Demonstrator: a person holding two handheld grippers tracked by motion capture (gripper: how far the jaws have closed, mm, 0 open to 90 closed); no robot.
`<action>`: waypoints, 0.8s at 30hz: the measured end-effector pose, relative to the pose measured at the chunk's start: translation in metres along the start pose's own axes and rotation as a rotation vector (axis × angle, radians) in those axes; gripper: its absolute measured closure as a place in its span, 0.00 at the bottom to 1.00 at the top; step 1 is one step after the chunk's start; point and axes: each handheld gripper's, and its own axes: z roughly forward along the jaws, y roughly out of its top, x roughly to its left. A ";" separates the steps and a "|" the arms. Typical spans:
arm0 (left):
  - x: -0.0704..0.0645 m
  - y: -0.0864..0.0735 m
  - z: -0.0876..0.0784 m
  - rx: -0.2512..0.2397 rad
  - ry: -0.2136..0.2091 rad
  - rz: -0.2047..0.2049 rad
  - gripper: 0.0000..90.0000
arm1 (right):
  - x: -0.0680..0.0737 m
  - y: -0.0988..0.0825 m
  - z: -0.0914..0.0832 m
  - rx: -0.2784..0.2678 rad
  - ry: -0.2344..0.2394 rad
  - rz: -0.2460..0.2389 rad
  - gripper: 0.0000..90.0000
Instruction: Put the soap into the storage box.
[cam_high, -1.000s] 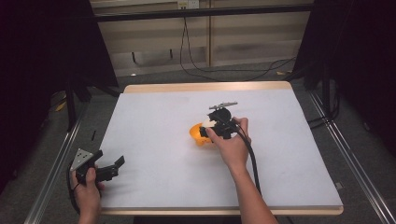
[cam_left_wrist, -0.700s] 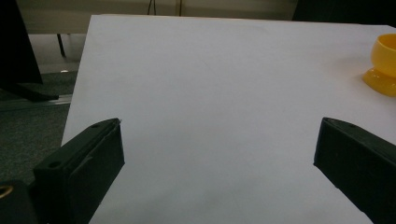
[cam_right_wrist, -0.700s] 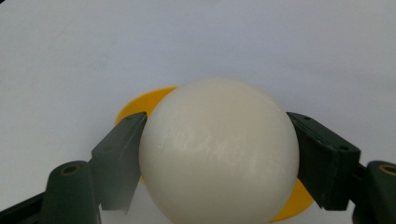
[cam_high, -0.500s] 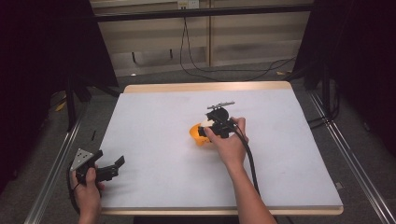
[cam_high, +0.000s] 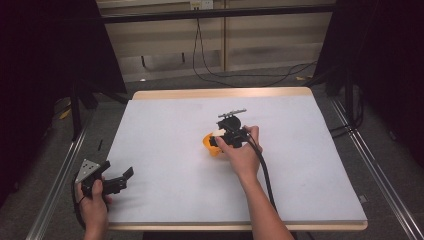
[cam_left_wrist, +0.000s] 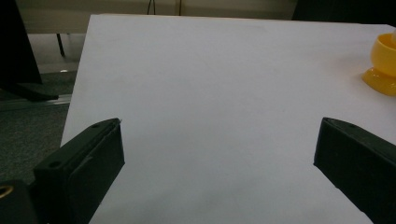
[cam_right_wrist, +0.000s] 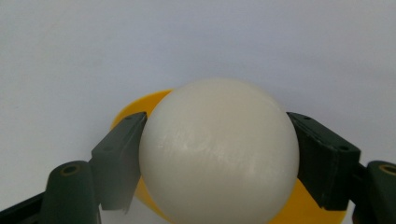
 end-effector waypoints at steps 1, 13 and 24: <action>0.000 0.000 0.000 0.001 0.005 0.004 0.02 | 0.000 0.000 0.000 0.004 0.000 0.001 0.27; 0.000 0.000 0.000 0.004 0.007 0.008 0.02 | 0.003 -0.002 0.006 0.019 -0.018 0.006 0.27; 0.000 0.000 0.000 0.006 0.010 0.018 0.02 | 0.003 -0.003 0.009 0.031 -0.030 0.005 0.27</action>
